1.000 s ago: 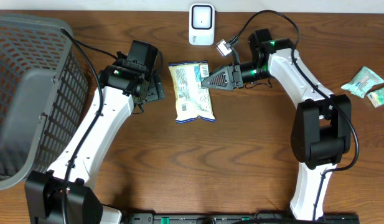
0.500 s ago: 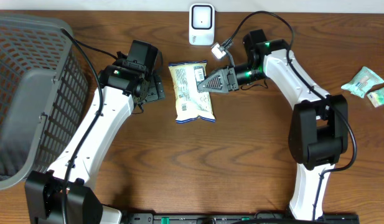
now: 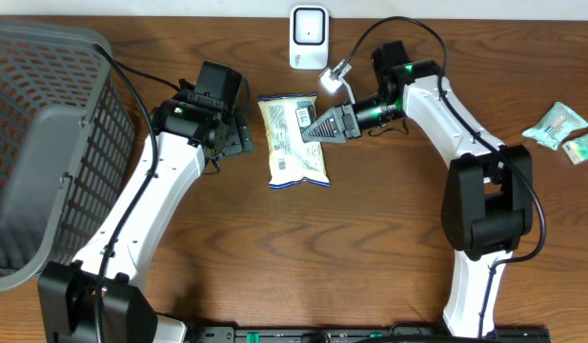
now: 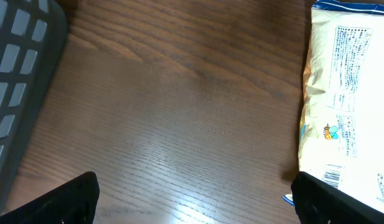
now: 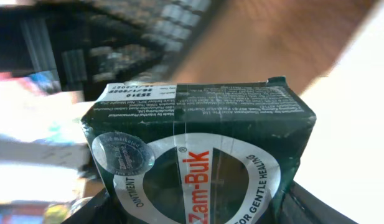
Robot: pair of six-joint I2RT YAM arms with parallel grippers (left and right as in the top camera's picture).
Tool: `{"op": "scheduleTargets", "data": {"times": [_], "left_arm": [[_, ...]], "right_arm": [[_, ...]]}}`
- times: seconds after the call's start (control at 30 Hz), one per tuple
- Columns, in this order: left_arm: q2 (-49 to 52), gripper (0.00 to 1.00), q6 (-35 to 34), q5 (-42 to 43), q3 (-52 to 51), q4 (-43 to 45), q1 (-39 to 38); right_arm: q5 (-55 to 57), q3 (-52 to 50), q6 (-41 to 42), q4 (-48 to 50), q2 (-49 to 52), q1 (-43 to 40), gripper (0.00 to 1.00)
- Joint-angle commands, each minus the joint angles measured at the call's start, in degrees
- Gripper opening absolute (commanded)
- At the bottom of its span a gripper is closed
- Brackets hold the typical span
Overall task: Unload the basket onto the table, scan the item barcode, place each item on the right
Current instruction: 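Lower the Zam-Buk box back onto the table with the right gripper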
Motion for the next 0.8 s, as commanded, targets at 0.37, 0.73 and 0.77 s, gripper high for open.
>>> {"op": "scheduleTargets", "data": {"times": [0.37, 0.73, 0.77], "left_arm": [[-0.5, 0.98, 0.3, -0.9, 0.3, -0.3, 0.1], [-0.5, 0.98, 0.3, -0.9, 0.3, -0.3, 0.1], [-0.5, 0.98, 0.3, -0.9, 0.3, -0.3, 0.1]], "right_arm": [[62.4, 1.1, 24.5, -1.0, 0.2, 0.4, 0.57], [74.4, -4.9, 16.2, 4.2, 0.3, 1.6, 0.71], [74.4, -5.1, 17.7, 4.2, 0.3, 1.6, 0.73]]}}
